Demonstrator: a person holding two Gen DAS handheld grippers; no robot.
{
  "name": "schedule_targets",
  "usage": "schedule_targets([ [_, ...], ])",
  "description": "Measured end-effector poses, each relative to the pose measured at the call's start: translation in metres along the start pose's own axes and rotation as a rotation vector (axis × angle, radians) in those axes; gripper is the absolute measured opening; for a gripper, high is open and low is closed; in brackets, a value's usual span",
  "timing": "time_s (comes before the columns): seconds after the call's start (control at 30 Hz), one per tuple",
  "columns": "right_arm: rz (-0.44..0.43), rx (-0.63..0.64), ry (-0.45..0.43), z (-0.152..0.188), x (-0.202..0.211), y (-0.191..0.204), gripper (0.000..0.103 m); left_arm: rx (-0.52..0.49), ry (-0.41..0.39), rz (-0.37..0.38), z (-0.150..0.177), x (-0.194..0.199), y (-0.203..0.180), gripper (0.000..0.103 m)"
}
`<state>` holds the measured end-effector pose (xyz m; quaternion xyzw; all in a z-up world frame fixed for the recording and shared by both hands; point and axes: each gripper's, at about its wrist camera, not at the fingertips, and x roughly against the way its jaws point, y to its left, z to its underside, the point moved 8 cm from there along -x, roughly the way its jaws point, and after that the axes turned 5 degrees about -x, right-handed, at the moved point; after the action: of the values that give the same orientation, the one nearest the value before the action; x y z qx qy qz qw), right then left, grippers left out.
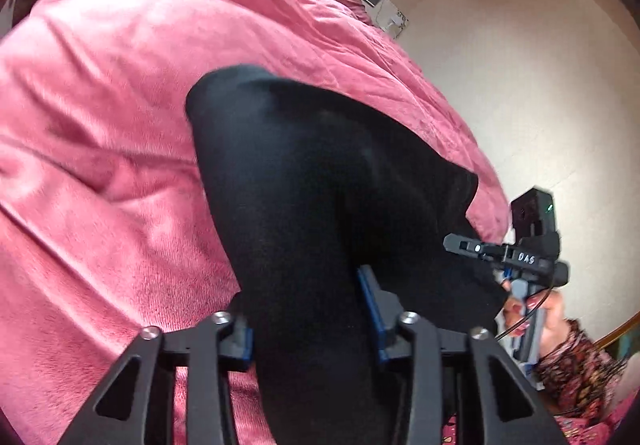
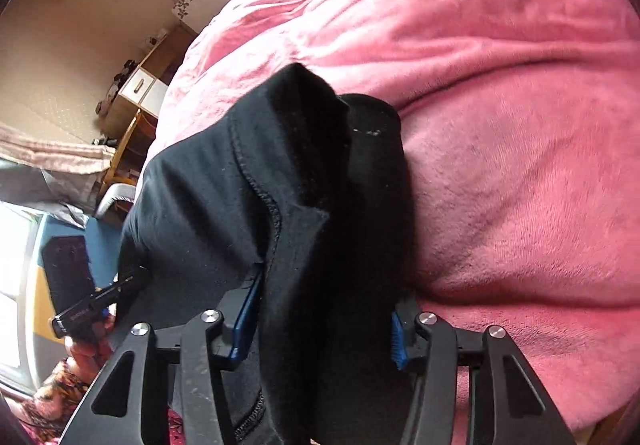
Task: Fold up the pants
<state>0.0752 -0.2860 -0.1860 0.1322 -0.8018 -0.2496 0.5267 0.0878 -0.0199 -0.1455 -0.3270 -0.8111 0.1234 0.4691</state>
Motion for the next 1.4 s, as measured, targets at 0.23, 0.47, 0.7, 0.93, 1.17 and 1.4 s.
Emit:
schedule_targets([
  [0.23,0.016,0.018,-0.023,-0.003,0.007,0.009,0.049,-0.063,-0.004,-0.085,-0.006,0.003,-0.016,0.030],
  [0.47,0.010,0.052,-0.074,-0.012,0.025,0.023,0.048,-0.128,-0.032,-0.125,-0.019,0.017,-0.030,0.029],
  [0.7,-0.003,0.110,-0.135,-0.047,0.034,0.049,0.047,-0.158,-0.104,-0.162,-0.055,0.034,-0.030,0.028],
  [0.93,-0.006,0.174,-0.186,-0.100,0.031,0.080,0.047,-0.177,-0.164,-0.219,-0.102,0.042,-0.023,0.028],
  [1.17,-0.006,0.207,-0.227,-0.154,0.016,0.107,0.047,-0.174,-0.204,-0.271,-0.153,0.040,-0.005,0.029],
  [1.4,0.014,0.220,-0.262,-0.199,0.002,0.104,0.047,-0.199,-0.219,-0.328,-0.203,0.021,0.012,0.029],
])
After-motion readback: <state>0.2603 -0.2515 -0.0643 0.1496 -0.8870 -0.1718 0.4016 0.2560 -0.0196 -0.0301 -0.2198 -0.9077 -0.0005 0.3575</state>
